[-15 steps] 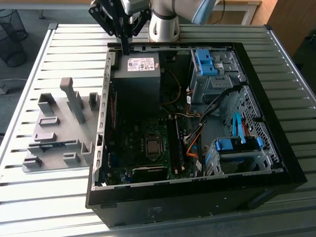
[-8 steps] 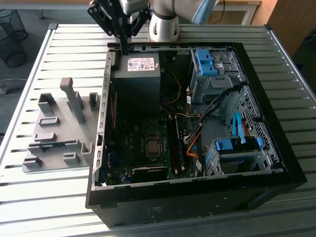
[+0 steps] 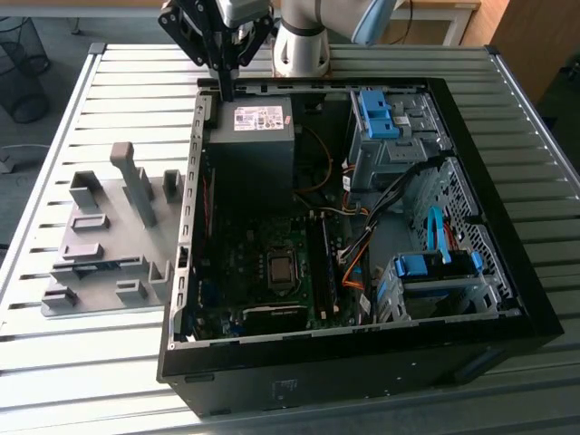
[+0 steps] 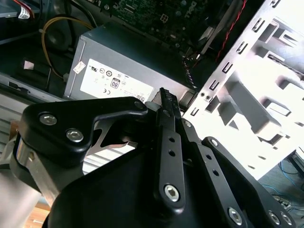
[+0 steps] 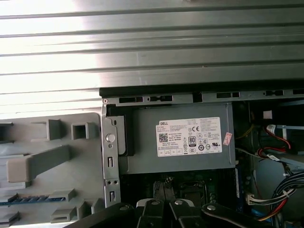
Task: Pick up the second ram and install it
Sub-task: 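Reach for the second ram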
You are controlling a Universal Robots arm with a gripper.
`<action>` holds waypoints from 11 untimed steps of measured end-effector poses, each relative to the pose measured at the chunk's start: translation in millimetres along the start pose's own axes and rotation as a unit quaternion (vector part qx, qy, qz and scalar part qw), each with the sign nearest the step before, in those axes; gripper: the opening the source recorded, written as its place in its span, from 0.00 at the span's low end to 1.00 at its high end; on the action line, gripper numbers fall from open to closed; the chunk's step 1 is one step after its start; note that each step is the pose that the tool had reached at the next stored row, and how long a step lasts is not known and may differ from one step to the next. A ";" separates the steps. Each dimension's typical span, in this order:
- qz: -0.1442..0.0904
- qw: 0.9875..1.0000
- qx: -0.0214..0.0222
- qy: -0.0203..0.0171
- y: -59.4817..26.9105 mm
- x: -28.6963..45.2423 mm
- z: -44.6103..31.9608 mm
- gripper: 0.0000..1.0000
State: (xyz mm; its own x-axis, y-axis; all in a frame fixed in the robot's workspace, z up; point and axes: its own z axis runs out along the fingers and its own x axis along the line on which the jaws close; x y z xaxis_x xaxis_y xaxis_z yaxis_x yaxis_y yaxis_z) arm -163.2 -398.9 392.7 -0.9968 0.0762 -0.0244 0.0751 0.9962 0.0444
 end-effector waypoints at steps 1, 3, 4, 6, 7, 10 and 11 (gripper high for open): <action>0.000 1.000 0.000 0.000 0.0 0.3 0.0 0.10; 0.000 1.000 0.000 0.000 -0.1 0.9 0.0 0.10; 0.000 1.000 0.000 0.000 -0.1 1.2 0.0 0.10; 0.000 1.000 0.000 0.000 -0.1 1.9 0.0 0.10; 0.000 1.000 0.000 0.000 -0.2 2.2 0.0 0.10; 0.000 1.000 0.000 0.000 -0.2 3.2 0.0 0.10; 0.000 1.000 0.000 0.000 -0.3 3.6 0.0 0.10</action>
State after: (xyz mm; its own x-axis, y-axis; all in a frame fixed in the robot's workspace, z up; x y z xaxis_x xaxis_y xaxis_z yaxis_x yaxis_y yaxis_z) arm -166.7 -398.9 392.7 -0.9968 0.0762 -0.0245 0.0751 0.9962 0.0444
